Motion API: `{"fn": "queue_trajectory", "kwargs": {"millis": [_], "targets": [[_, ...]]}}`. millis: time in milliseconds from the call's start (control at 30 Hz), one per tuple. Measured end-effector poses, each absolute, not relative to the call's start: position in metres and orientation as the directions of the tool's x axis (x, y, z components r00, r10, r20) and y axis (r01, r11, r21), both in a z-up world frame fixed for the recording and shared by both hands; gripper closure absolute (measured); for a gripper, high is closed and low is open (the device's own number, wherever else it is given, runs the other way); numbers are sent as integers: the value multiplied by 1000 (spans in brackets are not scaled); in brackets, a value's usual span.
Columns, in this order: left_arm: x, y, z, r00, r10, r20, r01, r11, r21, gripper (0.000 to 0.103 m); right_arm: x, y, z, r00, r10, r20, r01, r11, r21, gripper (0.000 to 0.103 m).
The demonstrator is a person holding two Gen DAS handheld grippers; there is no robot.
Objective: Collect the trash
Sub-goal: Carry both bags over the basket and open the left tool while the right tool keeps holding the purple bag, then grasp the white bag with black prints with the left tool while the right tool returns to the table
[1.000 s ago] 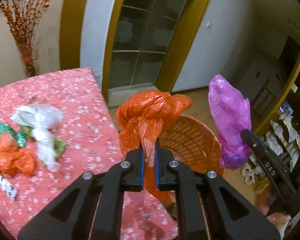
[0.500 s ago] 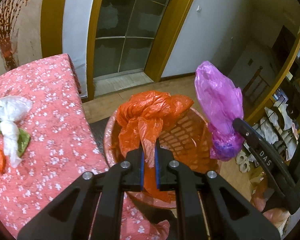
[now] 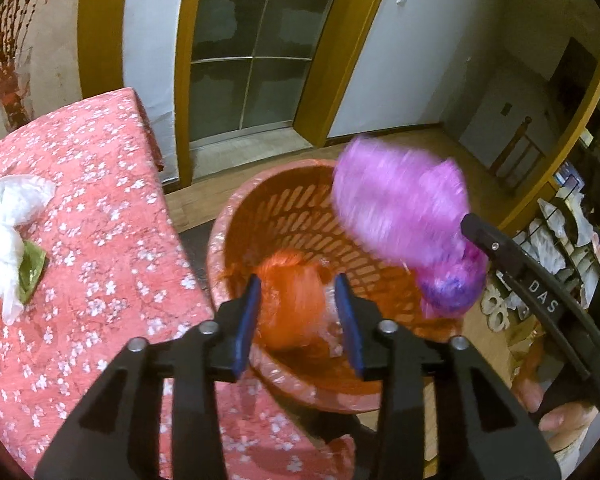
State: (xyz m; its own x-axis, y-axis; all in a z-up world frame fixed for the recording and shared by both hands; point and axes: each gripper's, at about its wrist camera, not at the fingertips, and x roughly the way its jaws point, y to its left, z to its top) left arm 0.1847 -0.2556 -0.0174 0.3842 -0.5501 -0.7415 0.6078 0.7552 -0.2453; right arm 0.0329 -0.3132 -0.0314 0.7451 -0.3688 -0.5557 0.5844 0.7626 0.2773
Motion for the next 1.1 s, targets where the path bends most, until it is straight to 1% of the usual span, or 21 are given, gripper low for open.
{"fn": "queue_trajectory", "kwargs": {"millis": [33, 67, 100, 167, 200, 233, 267, 367, 433, 533, 567, 800, 967, 1100], "targets": [[186, -253, -18, 389, -545, -743, 603, 760, -242, 57, 33, -313, -32, 745, -368, -556, 584, 762, 278, 62], [186, -248, -19, 399, -537, -744, 596, 768, -235, 52, 31, -312, -32, 745, -371, -555, 585, 763, 275, 57], [187, -245, -19, 407, -531, -743, 591, 774, -228, 49, 30, -310, -31, 742, -379, -553, 588, 764, 265, 54], [187, -236, -19, 435, -513, -740, 580, 788, -205, 39, 28, -307, -28, 736, -405, -543, 596, 767, 237, 40], [187, -230, -18, 454, -499, -738, 572, 799, -187, 37, 27, -306, -27, 735, -412, -538, 597, 770, 226, 37], [186, -223, -18, 474, -484, -736, 562, 809, -170, 31, 27, -305, -26, 734, -417, -535, 597, 773, 216, 33], [186, -217, -17, 490, -471, -733, 552, 819, -157, 27, 26, -303, -25, 734, -423, -532, 596, 777, 204, 31], [187, -197, -16, 522, -444, -728, 525, 840, -136, 21, 27, -298, -23, 734, -425, -530, 589, 786, 186, 31], [187, -184, -16, 541, -426, -725, 505, 854, -126, 19, 27, -296, -23, 735, -423, -530, 584, 792, 179, 31], [190, -163, -15, 564, -399, -723, 470, 875, -116, 16, 30, -287, -22, 736, -428, -524, 577, 801, 157, 21], [190, -153, -15, 575, -386, -721, 453, 885, -112, 15, 31, -284, -22, 737, -428, -523, 574, 805, 151, 20], [189, -84, -13, 643, -301, -704, 329, 939, -101, 15, 45, -256, -21, 753, -401, -522, 527, 842, 113, 20], [191, -13, -10, 700, -187, -689, 188, 979, -74, 15, 56, -234, -23, 773, -366, -518, 479, 872, 99, 20], [201, 46, -13, 710, -100, -697, 56, 995, -85, 15, 64, -220, -23, 785, -329, -524, 447, 887, 113, 20]]}}
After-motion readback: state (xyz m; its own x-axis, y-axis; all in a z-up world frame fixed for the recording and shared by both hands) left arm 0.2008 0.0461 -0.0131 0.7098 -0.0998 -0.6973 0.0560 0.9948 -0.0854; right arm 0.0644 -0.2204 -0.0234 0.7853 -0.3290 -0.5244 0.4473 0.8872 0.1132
